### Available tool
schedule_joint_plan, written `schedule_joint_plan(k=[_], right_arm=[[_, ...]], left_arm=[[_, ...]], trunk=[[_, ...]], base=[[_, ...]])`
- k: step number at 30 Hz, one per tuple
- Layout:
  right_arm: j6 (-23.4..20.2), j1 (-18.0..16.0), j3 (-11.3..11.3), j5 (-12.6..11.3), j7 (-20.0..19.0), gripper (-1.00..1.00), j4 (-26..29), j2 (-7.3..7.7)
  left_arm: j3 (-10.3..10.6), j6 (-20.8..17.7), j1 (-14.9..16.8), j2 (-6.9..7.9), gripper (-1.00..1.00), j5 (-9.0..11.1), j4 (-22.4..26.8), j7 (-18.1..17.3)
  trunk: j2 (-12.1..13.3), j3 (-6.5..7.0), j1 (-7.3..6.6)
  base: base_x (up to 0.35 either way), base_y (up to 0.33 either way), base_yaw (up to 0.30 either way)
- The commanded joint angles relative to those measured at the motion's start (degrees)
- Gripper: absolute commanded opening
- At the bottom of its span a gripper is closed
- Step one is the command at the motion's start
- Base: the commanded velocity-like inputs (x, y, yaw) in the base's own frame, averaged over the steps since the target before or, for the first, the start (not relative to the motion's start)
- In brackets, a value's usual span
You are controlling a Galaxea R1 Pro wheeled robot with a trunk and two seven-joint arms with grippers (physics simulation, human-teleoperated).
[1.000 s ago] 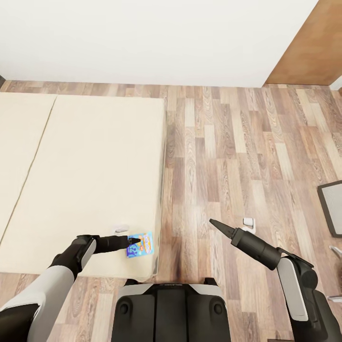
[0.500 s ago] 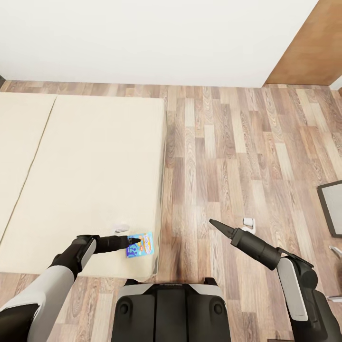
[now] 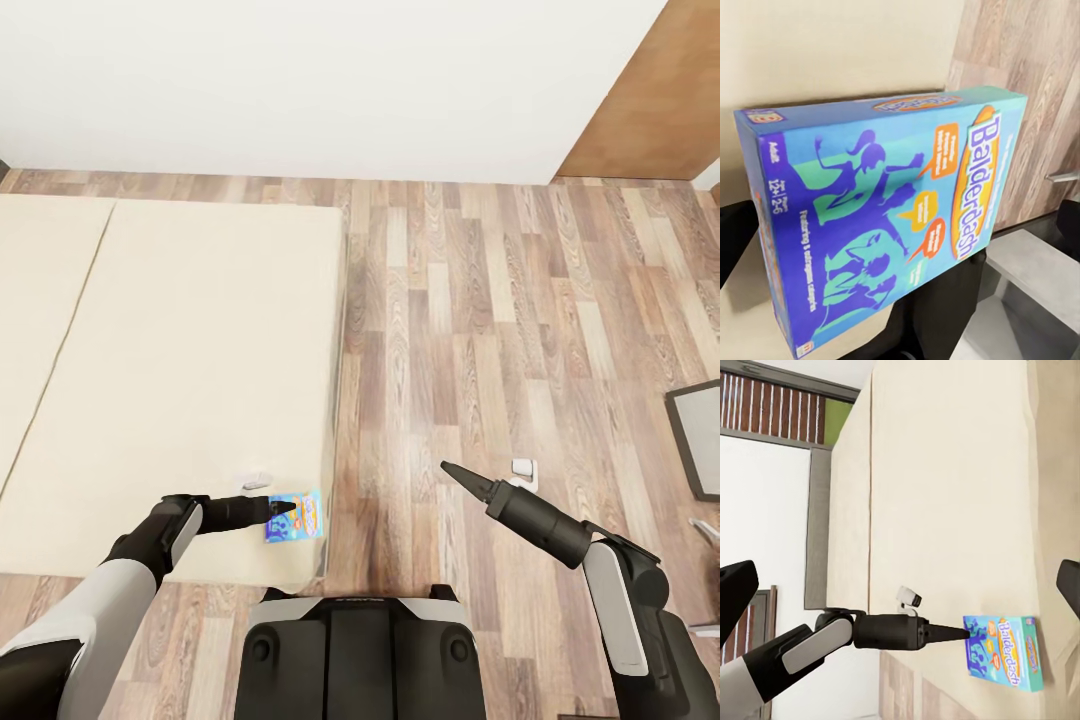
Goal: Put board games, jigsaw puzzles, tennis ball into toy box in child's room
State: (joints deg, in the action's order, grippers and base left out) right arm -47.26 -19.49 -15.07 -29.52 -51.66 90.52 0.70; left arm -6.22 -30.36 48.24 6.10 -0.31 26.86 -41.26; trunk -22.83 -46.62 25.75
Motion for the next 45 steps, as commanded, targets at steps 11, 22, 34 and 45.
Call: schedule_joint_plan(k=[11,22,34,45], right_arm=[[-0.29,-0.03,-0.04,-0.10,-0.10,1.00,0.01,0.00],[-0.29,-0.03,-0.04,-0.10,-0.10,1.00,0.01,0.00],[-0.29,-0.03,-0.04,-0.10,-0.10,1.00,0.01,0.00],[-0.29,-0.03,-0.04,-0.10,-0.10,1.00,0.01,0.00]], left_arm=[[-0.28,-0.49,0.02,-0.03,1.00,-0.04,0.03,-0.23],[-0.28,-0.41,0.02,-0.03,1.00,-0.04,0.03,-0.23],[-0.28,-0.40,0.02,-0.03,1.00,-0.04,0.03,-0.23],[-0.28,-0.40,0.02,-0.03,1.00,-0.04,0.03,-0.23]], trunk=[[-0.08,-0.06,0.03],[-0.08,-0.06,0.03],[-0.08,-0.06,0.03],[-0.08,-0.06,0.03]], base=[[0.000,-0.067,0.000],[0.000,-0.016,0.000],[0.000,0.000,0.000],[0.000,-0.021,0.000]])
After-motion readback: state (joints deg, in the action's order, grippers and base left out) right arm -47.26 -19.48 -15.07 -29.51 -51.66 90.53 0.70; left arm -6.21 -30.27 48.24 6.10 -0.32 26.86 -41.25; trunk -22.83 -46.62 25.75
